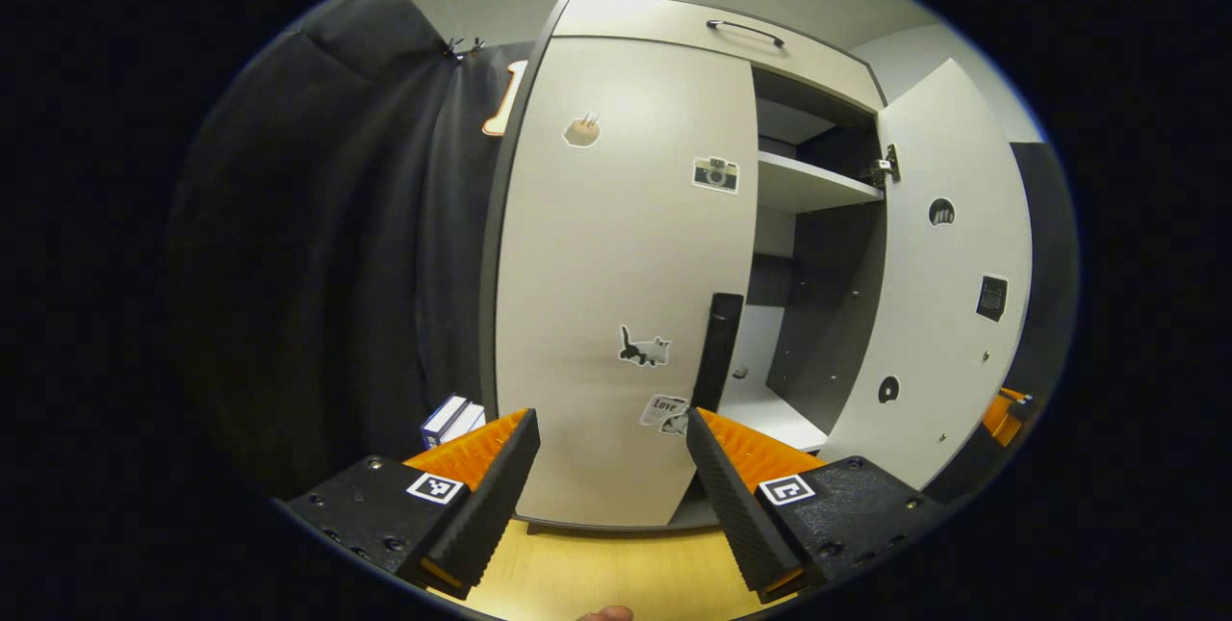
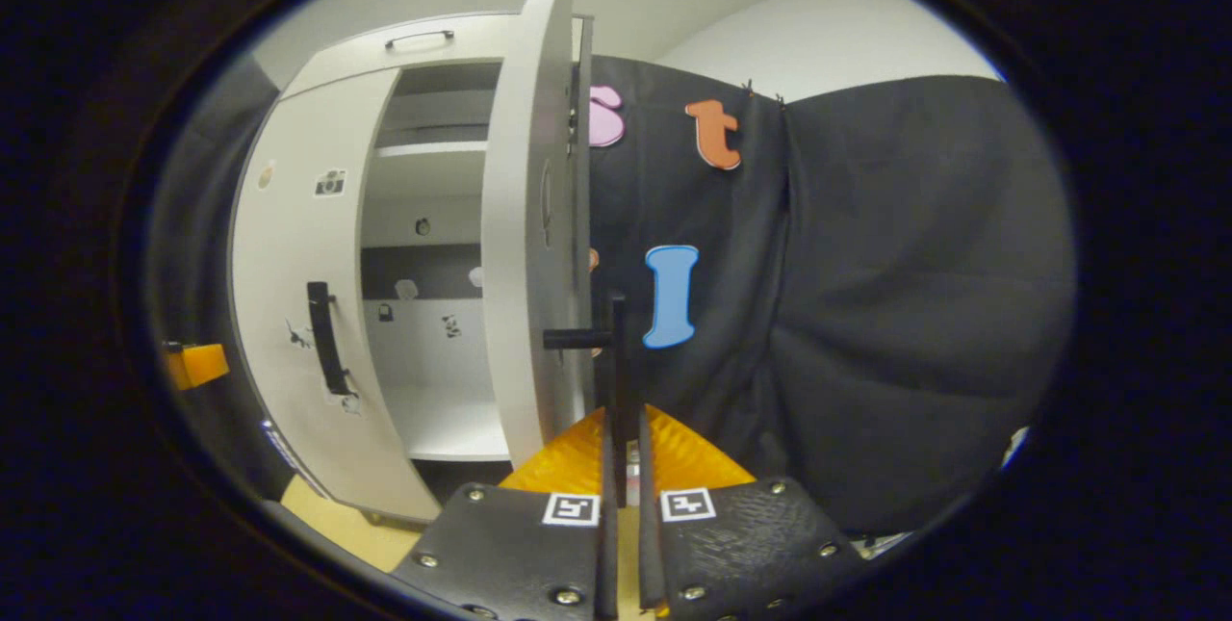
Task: Open the right door of the double-door shoe cabinet with the right hand, and open the left door with the left hand.
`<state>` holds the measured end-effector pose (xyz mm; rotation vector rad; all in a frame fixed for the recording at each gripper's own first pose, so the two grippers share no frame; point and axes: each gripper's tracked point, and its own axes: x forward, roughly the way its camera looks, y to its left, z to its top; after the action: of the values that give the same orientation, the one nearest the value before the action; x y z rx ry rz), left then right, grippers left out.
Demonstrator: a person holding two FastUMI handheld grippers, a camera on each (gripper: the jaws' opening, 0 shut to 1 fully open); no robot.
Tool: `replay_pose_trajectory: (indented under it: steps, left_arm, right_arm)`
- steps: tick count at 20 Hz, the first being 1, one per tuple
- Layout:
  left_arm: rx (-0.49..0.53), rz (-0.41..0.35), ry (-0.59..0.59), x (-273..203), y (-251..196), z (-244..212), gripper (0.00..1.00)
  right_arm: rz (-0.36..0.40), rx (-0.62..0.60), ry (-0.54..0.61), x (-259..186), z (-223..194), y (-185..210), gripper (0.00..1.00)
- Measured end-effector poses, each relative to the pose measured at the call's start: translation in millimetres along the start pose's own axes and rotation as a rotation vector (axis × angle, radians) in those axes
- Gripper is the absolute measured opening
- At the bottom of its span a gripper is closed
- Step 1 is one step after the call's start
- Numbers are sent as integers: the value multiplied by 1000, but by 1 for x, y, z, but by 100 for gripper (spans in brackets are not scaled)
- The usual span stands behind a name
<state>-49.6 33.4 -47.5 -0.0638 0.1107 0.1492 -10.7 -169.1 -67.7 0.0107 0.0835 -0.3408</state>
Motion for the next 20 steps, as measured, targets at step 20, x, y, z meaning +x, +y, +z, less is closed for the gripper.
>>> replay_pose_trajectory:
  steps: [20]
  left_arm:
    - [50,-15,38,19,-39,-10,96]
  right_arm:
    - [149,23,25,11,1,-42,41]
